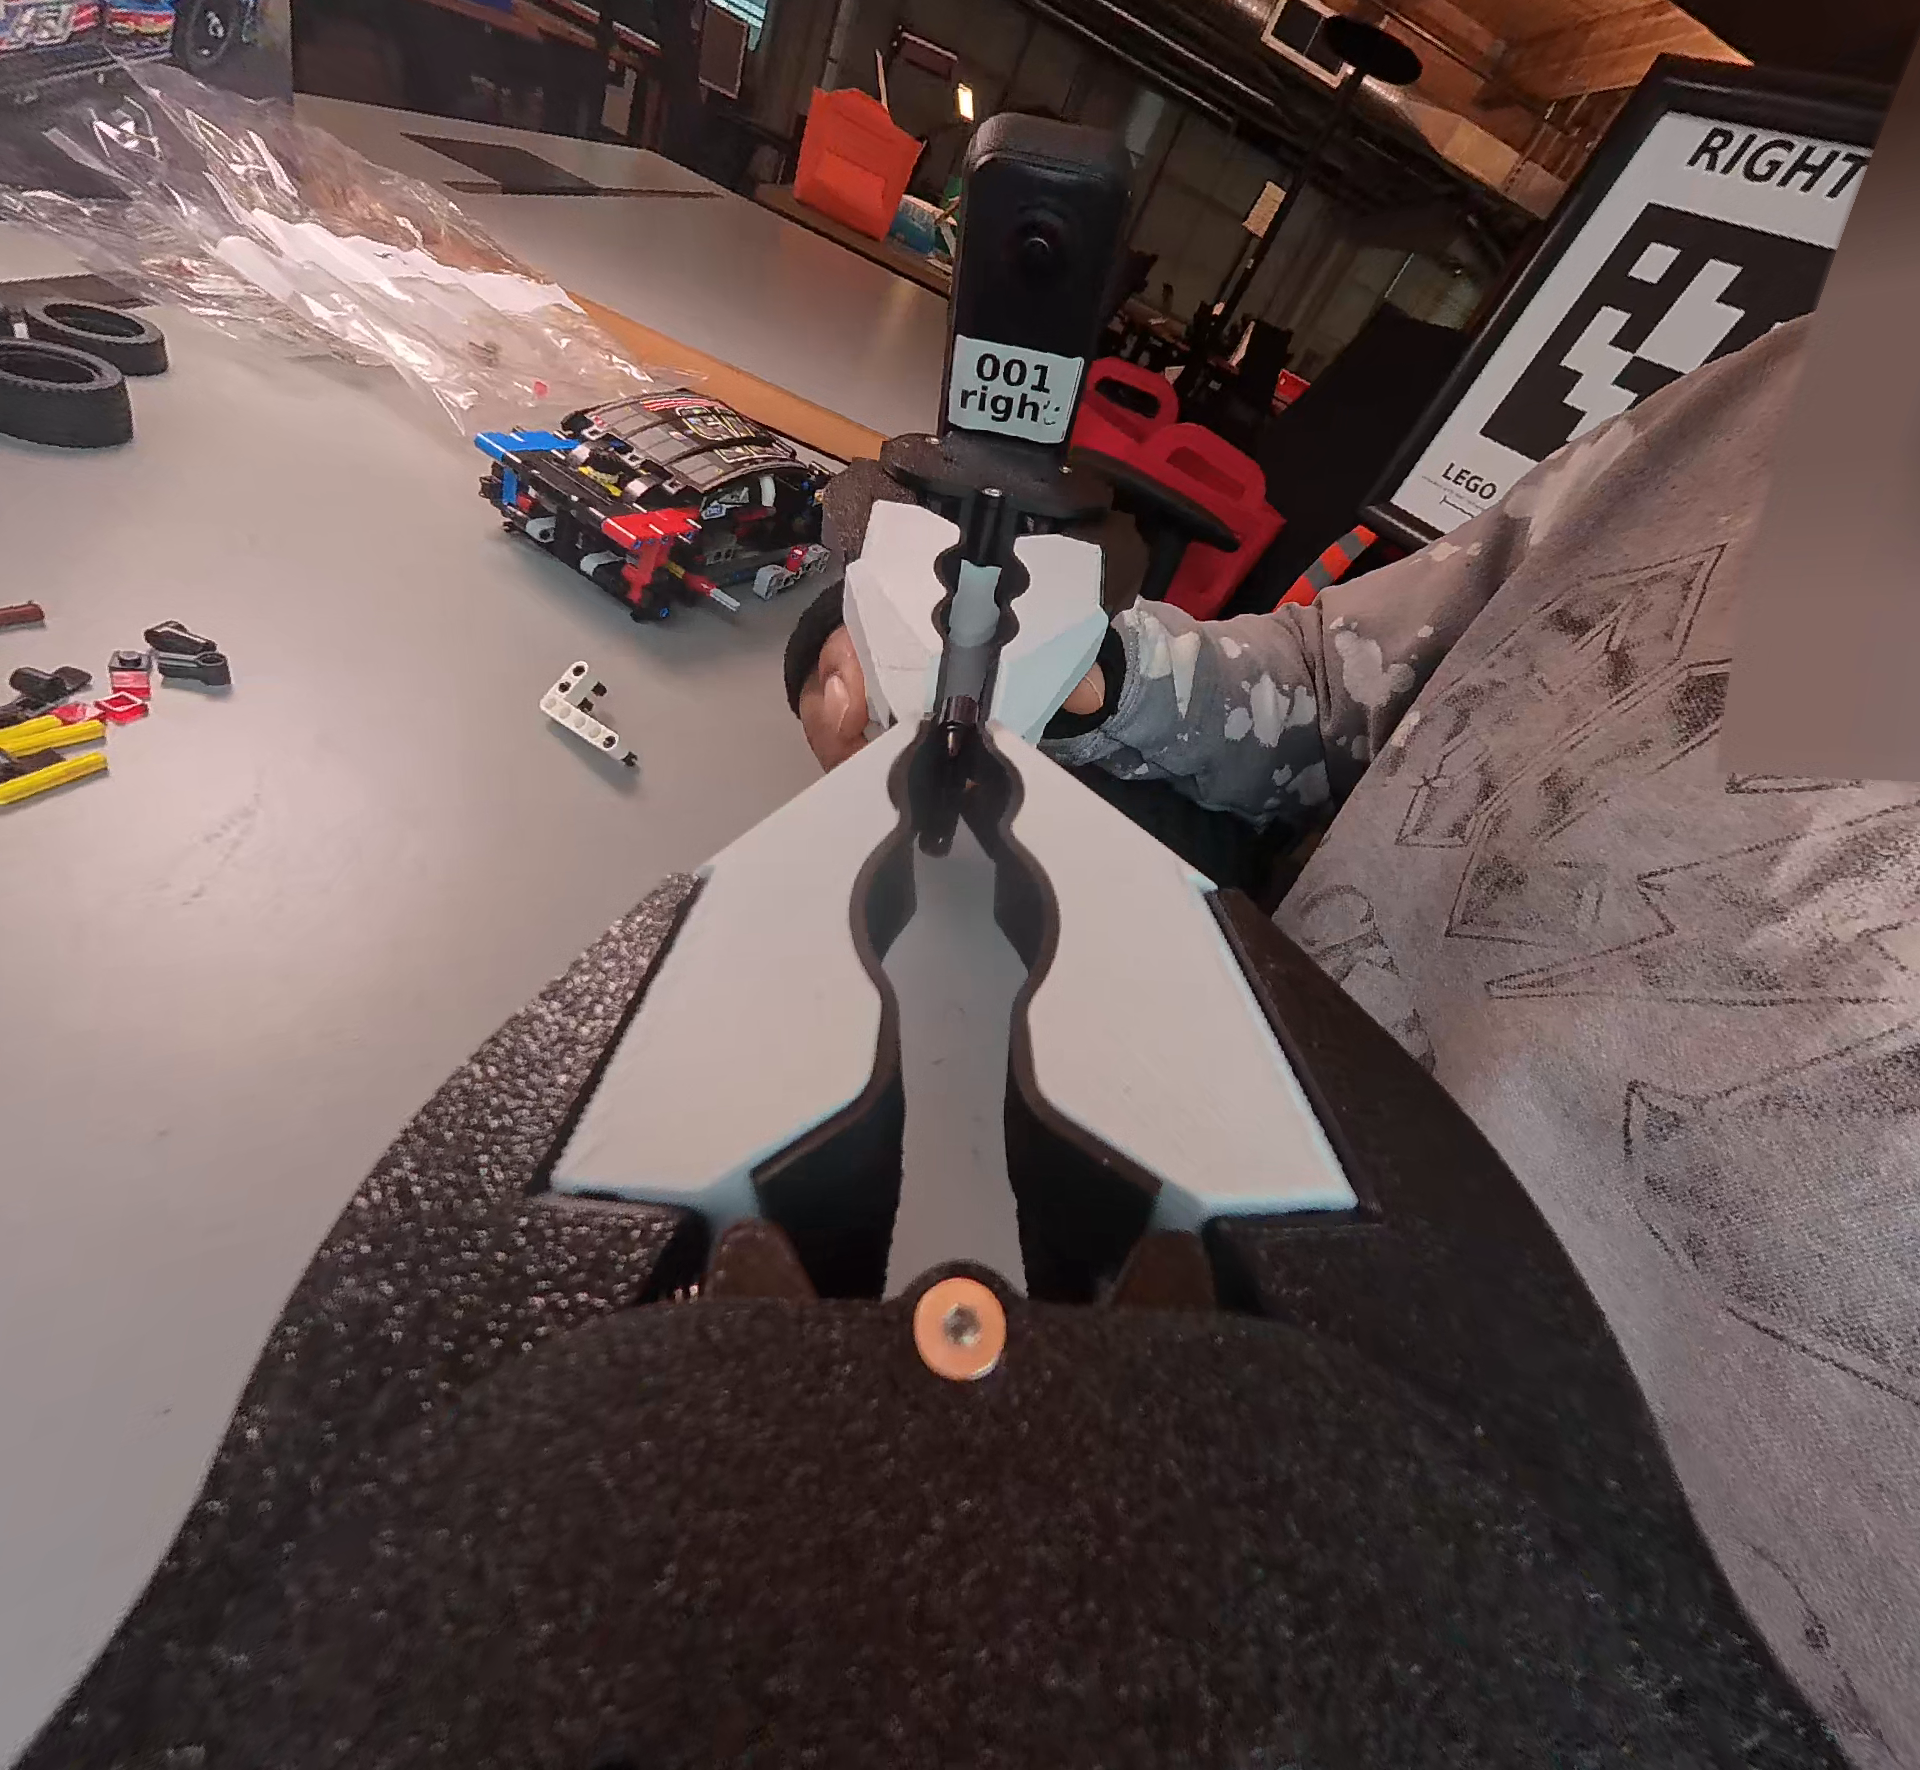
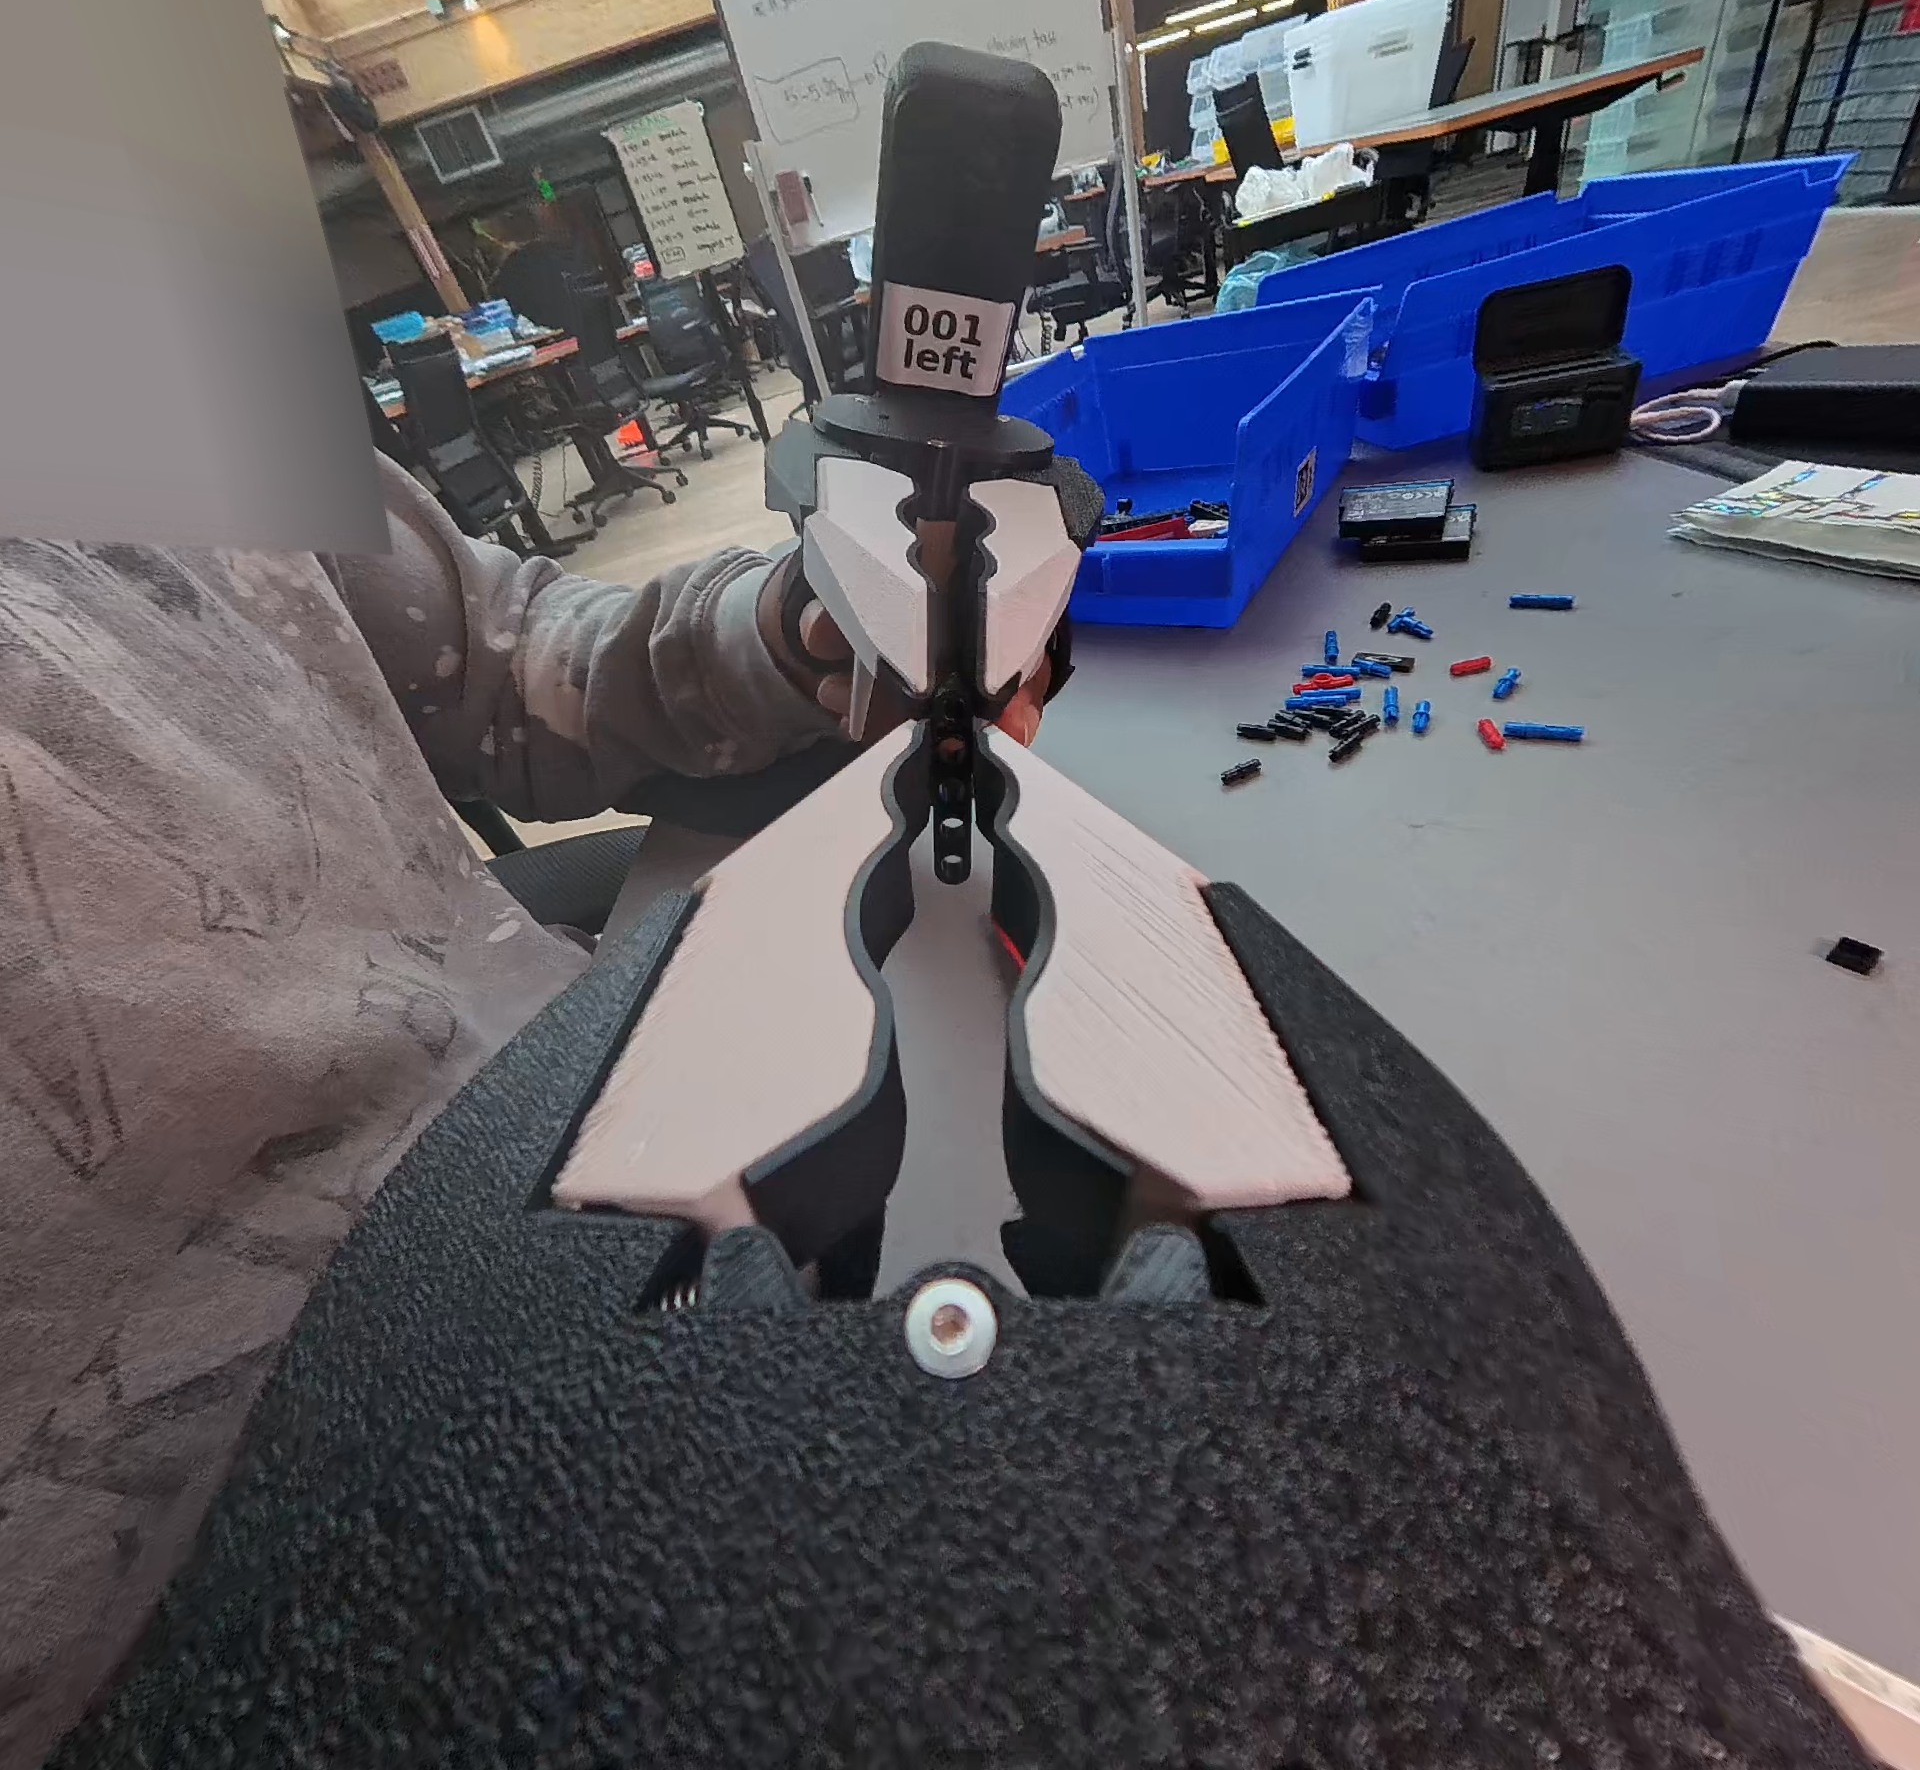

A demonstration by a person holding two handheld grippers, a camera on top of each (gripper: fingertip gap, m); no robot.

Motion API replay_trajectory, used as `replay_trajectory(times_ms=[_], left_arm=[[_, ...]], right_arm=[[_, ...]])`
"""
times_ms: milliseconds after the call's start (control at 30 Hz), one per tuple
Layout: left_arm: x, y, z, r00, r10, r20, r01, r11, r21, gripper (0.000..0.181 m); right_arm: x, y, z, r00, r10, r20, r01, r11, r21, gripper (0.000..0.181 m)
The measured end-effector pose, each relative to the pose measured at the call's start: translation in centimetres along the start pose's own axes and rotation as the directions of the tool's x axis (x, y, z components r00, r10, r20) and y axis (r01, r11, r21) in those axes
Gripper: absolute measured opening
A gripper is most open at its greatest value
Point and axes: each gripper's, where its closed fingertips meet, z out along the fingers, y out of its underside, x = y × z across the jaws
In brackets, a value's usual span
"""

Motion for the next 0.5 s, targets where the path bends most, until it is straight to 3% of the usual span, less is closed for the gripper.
replay_trajectory(times_ms=[267,333,400,500], left_arm=[[0.1,-1.4,-1.0,0.999,-0.038,-0.016,0.039,0.999,0.038,0.002],[-0.8,-2.1,-2.4,0.998,-0.053,0.026,0.051,0.996,0.073,0.0],[-1.5,-1.9,-3.5,0.996,-0.032,0.084,0.026,0.997,0.068,0.0],[-1.0,-2.1,-2.7,0.998,-0.023,0.062,0.019,0.997,0.077,0.0]], right_arm=[[0.1,-1.9,0.0,1.0,0.028,-0.004,-0.027,0.986,0.166,0.005],[1.0,-4.2,-2.1,0.996,0.093,-0.002,-0.088,0.945,0.315,0.006],[1.7,-4.3,-3.1,0.996,0.023,-0.085,0.003,0.957,0.291,0.006],[0.7,-3.7,-1.9,0.999,0.034,-0.038,-0.023,0.963,0.27,0.006]])
